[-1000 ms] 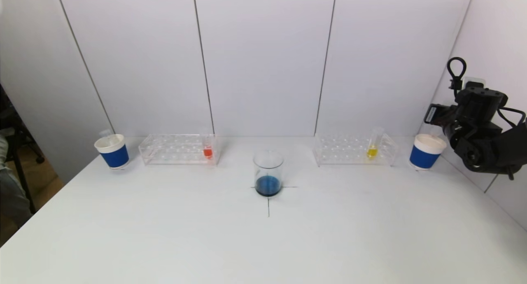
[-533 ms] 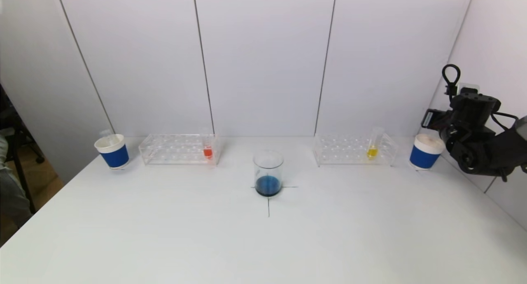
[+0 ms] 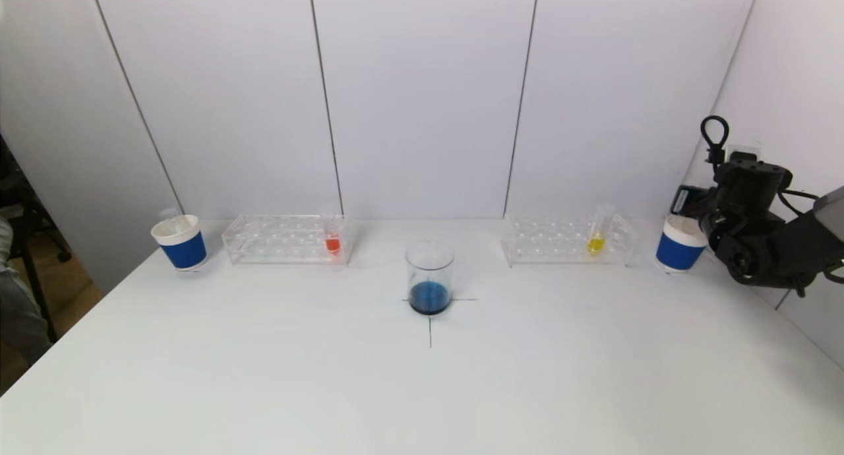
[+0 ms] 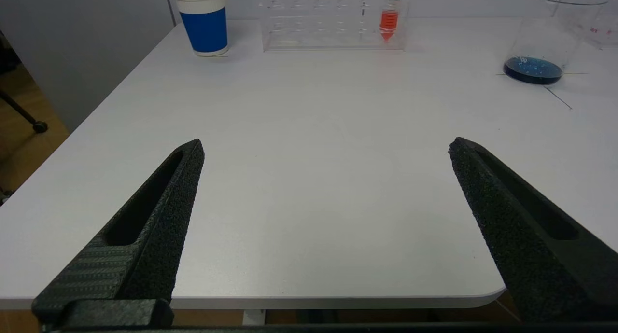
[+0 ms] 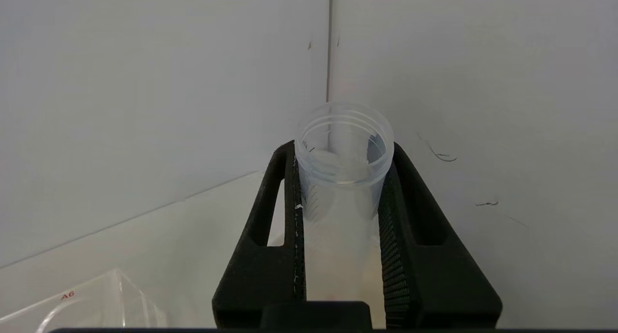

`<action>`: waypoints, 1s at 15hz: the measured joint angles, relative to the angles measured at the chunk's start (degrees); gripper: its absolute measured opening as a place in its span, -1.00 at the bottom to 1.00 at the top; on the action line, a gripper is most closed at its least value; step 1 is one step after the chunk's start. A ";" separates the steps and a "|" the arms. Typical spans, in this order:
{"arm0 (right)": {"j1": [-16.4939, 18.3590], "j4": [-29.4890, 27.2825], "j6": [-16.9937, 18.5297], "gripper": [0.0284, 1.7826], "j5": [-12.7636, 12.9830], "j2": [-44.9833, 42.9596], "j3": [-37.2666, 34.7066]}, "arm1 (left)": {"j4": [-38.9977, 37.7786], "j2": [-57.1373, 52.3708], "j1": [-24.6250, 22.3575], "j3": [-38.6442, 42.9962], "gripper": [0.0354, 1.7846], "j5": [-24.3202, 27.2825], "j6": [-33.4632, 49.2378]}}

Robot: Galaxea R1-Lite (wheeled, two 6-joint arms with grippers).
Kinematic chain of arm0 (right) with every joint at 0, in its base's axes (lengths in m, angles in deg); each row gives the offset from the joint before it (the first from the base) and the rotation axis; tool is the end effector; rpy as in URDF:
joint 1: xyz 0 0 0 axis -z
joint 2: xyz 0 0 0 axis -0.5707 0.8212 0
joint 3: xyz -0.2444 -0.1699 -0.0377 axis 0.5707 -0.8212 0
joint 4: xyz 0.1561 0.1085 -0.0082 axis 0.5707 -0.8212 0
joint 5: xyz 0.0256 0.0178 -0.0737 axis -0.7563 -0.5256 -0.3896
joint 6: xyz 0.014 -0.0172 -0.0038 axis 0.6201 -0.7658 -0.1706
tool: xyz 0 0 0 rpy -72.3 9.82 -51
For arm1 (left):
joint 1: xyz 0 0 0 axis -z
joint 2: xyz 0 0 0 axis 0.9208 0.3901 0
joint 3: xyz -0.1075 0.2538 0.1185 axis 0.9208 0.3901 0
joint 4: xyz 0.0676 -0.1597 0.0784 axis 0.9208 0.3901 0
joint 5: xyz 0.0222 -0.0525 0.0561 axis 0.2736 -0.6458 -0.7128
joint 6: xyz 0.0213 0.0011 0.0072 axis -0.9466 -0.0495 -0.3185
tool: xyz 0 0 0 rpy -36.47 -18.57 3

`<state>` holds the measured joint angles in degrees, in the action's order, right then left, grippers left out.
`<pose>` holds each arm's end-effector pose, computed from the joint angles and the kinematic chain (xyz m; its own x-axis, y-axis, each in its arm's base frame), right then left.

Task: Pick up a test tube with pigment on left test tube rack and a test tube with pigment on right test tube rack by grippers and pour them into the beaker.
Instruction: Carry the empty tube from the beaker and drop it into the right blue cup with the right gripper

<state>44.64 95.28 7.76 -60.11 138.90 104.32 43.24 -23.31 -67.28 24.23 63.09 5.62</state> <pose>0.4441 -0.0846 0.0983 0.8684 -0.4847 -0.1047 0.4875 0.8731 0.0011 -0.0229 -0.0002 0.0761 1.0000 0.0026 0.0066 -0.0025 0.9999 -0.0148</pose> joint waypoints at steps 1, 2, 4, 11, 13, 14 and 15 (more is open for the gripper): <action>-0.11 0.07 0.00 -0.47 0.00 0.20 -0.16 | 0.00 0.00 0.00 0.00 0.99 0.01 0.02; -0.20 0.09 0.02 -0.47 0.00 0.39 -0.27 | 0.00 0.00 0.00 0.00 0.99 0.00 -0.01; -0.24 0.41 0.11 -0.47 0.00 0.66 -0.77 | 0.02 0.00 0.00 0.00 0.99 -0.02 0.00; -0.39 0.83 0.11 -0.47 0.05 0.52 -1.78 | 0.02 0.00 0.02 0.00 0.99 0.00 0.00; -0.37 1.43 0.17 -0.47 0.13 0.46 -1.93 | 0.02 0.00 0.00 0.00 0.99 0.00 0.02; -0.37 1.99 0.13 -0.47 0.24 0.39 -2.06 | 0.00 0.00 0.00 0.00 0.99 0.00 0.02; -0.37 2.34 0.13 -0.47 0.27 0.33 -2.28 | 0.02 0.00 0.00 0.00 0.99 -0.02 0.00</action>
<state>44.27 97.62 7.89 -59.85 139.23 102.04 43.27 -23.31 -67.28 24.23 63.06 5.62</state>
